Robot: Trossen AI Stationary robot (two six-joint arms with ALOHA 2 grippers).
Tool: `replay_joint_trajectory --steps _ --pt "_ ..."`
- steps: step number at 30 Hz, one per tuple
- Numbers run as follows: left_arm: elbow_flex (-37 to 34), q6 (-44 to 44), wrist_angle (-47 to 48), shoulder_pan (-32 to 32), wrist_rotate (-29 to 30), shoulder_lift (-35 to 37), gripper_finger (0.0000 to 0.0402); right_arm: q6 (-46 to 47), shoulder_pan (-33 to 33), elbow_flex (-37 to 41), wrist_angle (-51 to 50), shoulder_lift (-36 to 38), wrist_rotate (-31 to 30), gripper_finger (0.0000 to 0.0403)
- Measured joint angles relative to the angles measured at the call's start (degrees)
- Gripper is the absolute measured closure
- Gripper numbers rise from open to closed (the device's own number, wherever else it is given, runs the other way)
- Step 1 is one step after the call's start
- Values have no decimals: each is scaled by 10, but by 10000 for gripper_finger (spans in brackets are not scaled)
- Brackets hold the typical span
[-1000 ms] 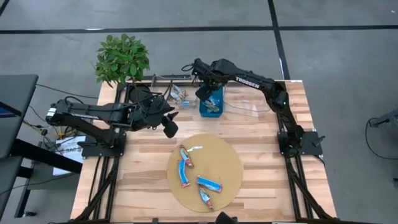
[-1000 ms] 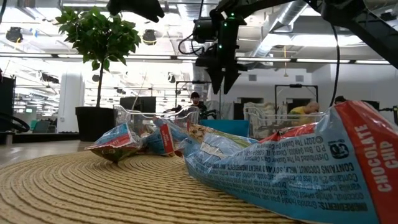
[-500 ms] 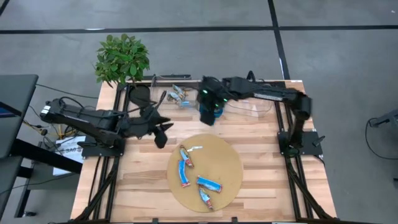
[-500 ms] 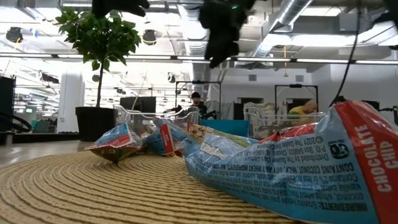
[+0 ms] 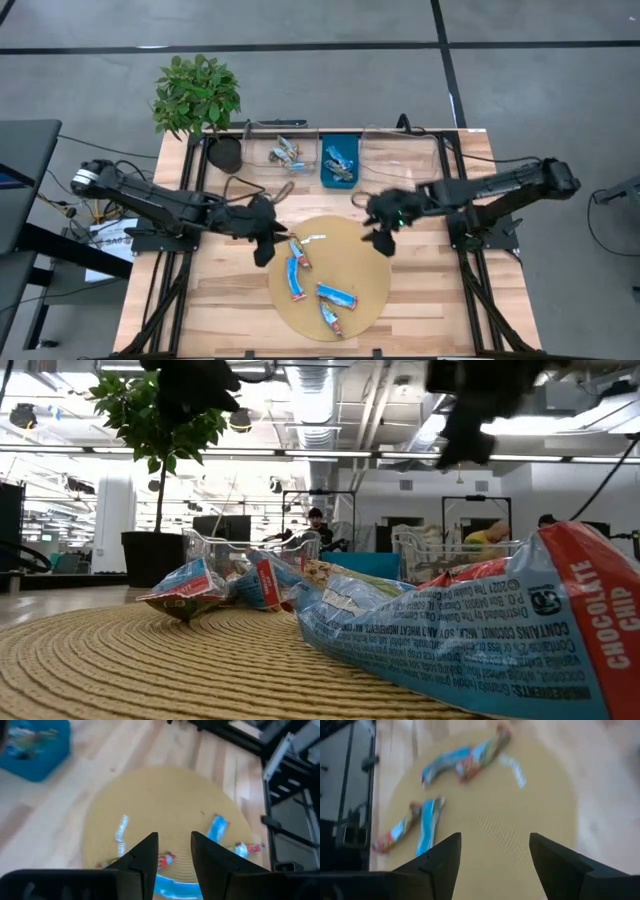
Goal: Pick and place Granola Bars by type
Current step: Put the red granola bar into the right transparent bin
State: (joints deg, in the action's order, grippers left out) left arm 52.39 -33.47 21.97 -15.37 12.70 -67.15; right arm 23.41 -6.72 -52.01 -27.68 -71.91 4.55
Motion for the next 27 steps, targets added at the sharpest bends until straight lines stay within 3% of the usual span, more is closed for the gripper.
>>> replay_joint_trajectory --steps 9,21,27 --pt "0 -3 -5 -20 -75 -92 294 81 -126 45 10 -20 -48 177" --pt "34 282 45 -30 -88 -220 290 177 -189 44 29 -38 -64 178" --pt "72 411 111 -23 6 -289 276 228 -196 37 35 -41 -68 178"
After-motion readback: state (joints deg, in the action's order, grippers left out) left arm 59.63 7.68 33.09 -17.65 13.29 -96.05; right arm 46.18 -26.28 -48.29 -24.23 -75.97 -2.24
